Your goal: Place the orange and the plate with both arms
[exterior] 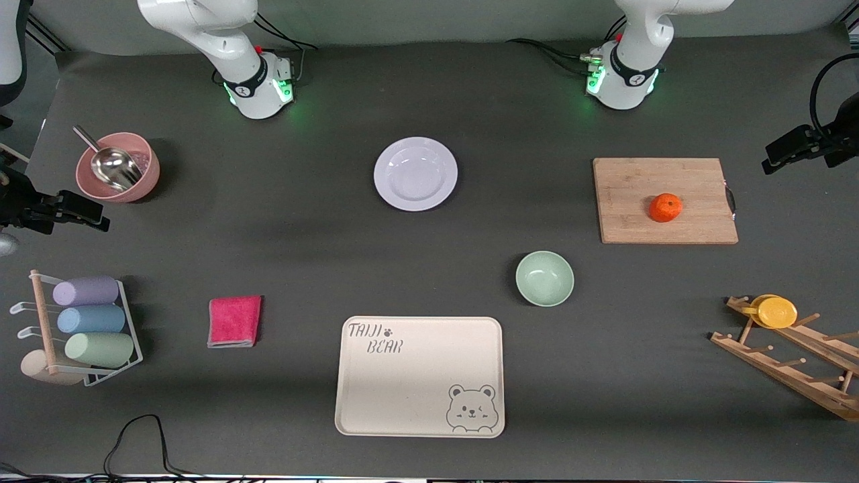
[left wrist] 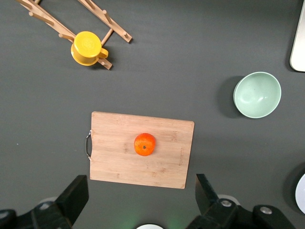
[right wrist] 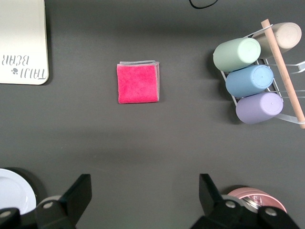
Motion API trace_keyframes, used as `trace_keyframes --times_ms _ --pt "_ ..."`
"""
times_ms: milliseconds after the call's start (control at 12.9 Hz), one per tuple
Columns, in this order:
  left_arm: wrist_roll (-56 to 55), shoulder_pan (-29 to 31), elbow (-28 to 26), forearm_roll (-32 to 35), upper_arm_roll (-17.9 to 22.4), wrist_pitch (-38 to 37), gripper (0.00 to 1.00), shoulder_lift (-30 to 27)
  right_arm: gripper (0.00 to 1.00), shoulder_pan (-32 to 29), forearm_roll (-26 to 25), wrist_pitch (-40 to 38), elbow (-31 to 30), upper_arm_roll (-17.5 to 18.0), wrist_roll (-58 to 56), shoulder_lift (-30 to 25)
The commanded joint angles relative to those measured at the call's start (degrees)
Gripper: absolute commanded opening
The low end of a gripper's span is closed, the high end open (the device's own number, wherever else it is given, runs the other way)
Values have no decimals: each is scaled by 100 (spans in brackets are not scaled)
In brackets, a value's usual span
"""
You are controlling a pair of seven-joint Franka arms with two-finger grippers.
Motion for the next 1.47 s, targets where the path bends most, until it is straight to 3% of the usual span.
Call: trace_keyframes --times_ms 0,155,310,543,698,853,1086,1396 --pt "90 -1 140 -9 36 -370 100 -26 100 18 -145 -178 -60 -6 -20 -119" --pt "239 8 44 17 62 -355 100 26 100 18 -145 -178 -60 2 -20 -119" --pt "319 96 -595 17 71 -23 100 -43 100 27 -145 -187 -60 2 -20 -119" --pt "319 96 -2305 52 71 1108 100 -656 100 88 -118 -371 -122 20 163 -172" --pt "319 105 -3694 114 71 2346 100 -1036 100 324 -92 -293 -629 29 401 -592" --pt "319 157 -4602 114 71 3428 100 -1055 100 457 -65 -109 -1252 55 690 -1092" --pt "659 368 -5483 123 71 4818 100 -801 100 983 -57 225 -2114 55 1348 -1805" --pt "776 483 -5906 123 71 5935 100 -186 100 1888 -57 515 -2758 55 2359 -2290"
